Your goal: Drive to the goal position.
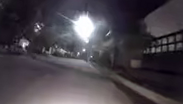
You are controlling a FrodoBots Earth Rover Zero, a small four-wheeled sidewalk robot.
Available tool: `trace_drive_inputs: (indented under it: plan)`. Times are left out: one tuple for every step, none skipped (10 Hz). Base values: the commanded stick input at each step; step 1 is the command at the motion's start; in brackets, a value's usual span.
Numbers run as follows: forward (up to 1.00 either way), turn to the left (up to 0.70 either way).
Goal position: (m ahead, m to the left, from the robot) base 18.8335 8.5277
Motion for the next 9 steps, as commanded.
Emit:
trace_drive_inputs:
  plan:
    - [0.50, 0.00]
    - [0.50, 0.00]
    - [0.50, 0.00]
    - [0.50, 0.00]
    - [0.50, 0.00]
    - [0.50, 0.00]
    - [0.50, 0.00]
    - [0.50, 0.00]
    - [0.50, 0.00]
